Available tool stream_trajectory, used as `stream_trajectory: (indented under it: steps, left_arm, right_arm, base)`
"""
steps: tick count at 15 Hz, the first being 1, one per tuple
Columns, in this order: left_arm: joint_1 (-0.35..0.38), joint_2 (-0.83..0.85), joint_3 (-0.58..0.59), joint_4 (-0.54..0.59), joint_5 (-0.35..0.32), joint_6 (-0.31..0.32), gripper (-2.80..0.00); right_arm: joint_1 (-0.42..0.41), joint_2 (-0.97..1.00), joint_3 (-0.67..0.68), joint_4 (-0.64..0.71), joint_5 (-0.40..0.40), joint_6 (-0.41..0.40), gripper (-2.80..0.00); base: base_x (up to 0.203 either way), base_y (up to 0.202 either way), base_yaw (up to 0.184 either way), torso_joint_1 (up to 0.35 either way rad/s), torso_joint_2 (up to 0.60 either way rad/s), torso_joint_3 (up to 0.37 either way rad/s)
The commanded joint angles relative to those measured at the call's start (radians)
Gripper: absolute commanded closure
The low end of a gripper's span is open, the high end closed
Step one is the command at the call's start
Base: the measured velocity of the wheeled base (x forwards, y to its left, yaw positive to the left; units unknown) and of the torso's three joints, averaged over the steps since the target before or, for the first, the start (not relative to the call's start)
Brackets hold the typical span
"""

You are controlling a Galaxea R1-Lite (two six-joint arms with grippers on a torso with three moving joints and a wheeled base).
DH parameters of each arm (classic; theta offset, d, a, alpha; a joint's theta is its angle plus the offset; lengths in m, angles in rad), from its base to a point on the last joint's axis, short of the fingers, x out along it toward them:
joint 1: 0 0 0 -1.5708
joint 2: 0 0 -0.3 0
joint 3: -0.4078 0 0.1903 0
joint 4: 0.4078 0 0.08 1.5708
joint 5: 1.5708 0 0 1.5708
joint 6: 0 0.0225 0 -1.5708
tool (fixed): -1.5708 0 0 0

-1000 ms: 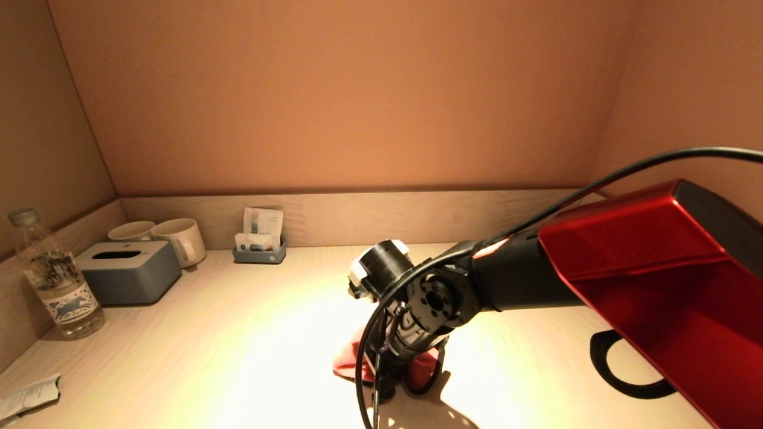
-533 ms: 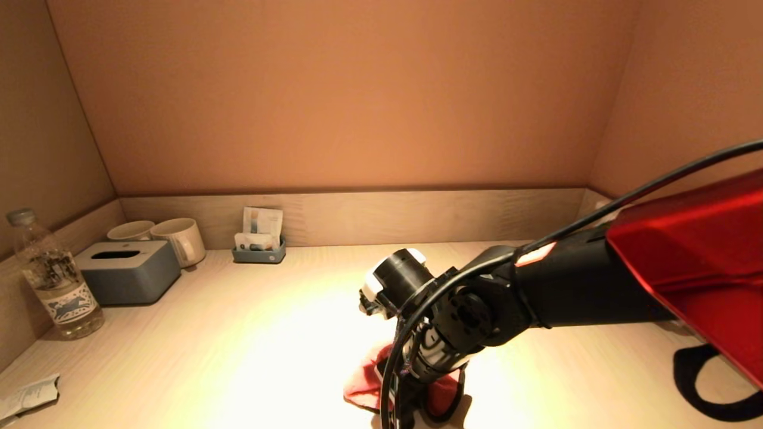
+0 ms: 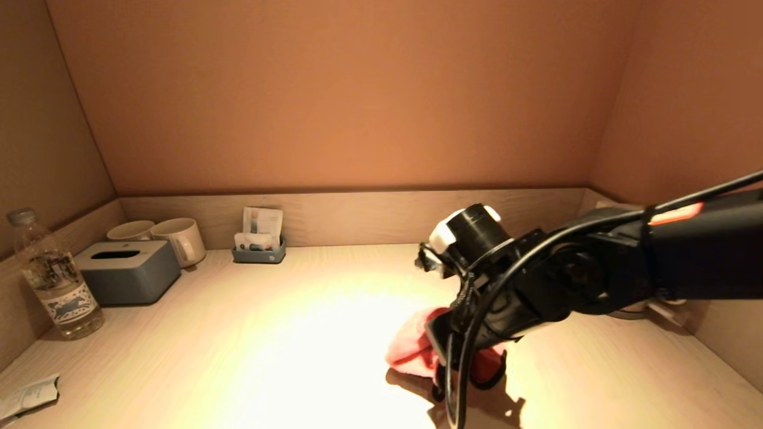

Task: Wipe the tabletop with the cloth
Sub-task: Sweep the stains on the table, then place the tablecloth

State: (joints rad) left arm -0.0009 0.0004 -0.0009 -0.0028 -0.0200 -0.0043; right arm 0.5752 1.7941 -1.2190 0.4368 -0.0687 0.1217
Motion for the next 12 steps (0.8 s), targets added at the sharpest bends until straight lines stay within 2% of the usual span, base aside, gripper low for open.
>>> stream_trajectory:
  steps: [1, 3, 8, 12]
  left_arm:
    - [-0.001, 0.0, -0.001, 0.0, 0.0, 0.0, 0.0]
    - [0.001, 0.001, 0.0, 0.0, 0.0, 0.0, 0.0]
    - [0.001, 0.001, -0.001, -0.002, 0.0, 0.0, 0.0]
    - [-0.001, 0.001, 0.001, -0.001, 0.0, 0.0, 0.0]
  right_arm:
    - [-0.07, -0.088, 0.031, 0.001, 0.0, -0.001, 0.0]
    - [-0.128, -0.124, 0.063, 0.0, 0.002, -0.002, 0.0]
    - [-0.346, -0.178, 0.125, -0.001, 0.023, -0.016, 0.0]
    - [-0.526, -0.166, 0.126, -0.002, 0.076, -0.071, 0.0]
  base:
    - [0.0, 0.0, 0.0, 0.0, 0.0, 0.0]
    - [0.0, 0.0, 0.0, 0.0, 0.0, 0.0]
    - [0.0, 0.0, 0.0, 0.0, 0.0, 0.0]
    - [0.0, 0.0, 0.0, 0.0, 0.0, 0.0]
